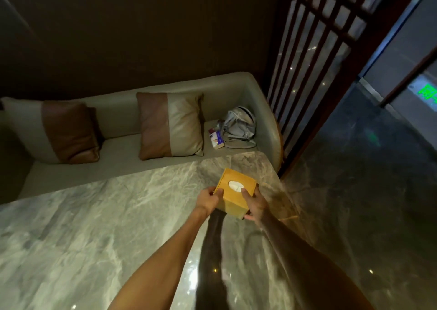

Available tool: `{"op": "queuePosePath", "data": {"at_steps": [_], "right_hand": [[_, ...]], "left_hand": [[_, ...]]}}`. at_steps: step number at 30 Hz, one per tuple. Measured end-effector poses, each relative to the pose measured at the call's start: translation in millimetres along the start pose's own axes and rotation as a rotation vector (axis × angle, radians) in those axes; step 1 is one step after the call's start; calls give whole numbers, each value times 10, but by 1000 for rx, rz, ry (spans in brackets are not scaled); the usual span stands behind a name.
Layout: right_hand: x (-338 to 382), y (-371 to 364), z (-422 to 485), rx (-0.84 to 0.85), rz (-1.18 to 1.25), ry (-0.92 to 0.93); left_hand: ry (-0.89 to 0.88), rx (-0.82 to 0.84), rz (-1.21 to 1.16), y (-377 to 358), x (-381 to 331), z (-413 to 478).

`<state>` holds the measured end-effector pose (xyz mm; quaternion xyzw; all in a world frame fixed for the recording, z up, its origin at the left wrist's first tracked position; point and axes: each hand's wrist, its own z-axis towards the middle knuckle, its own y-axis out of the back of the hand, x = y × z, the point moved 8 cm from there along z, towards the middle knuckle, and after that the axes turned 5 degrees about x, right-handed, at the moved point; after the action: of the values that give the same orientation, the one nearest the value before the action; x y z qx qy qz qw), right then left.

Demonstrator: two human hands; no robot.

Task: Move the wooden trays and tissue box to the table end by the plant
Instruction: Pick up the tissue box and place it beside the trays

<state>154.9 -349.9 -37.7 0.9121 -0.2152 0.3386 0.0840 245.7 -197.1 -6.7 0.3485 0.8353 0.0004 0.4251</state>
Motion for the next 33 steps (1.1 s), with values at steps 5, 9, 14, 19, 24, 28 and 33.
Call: {"op": "queuePosePath", "data": {"at_steps": [5, 9, 14, 19, 24, 28, 33], "right_hand": [[282, -977, -479, 106, -73, 109], [423, -2006, -1097, 202, -45, 174], [395, -3265, -2043, 414, -143, 326], [101, -4430, -3006, 542, -248, 506], [-529, -5330, -3889, 659, -325, 609], [-1107, -5783, -4412, 826, -481, 641], [-1610, -6027, -4793, 990, -599, 652]], "left_hand": [[-148, -161, -195, 1014, 53, -772], [-248, -393, -300, 2001, 330, -1581], [-316, -567, -454, 2987, 1016, -2677], [-342, -777, -693, 3760, 2026, -3720], [-371, -839, -714, 4194, 2763, -4606], [-326, -872, -769, 4265, 3344, -5179], [-279, -1032, -854, 4192, 3851, -5743]]}}
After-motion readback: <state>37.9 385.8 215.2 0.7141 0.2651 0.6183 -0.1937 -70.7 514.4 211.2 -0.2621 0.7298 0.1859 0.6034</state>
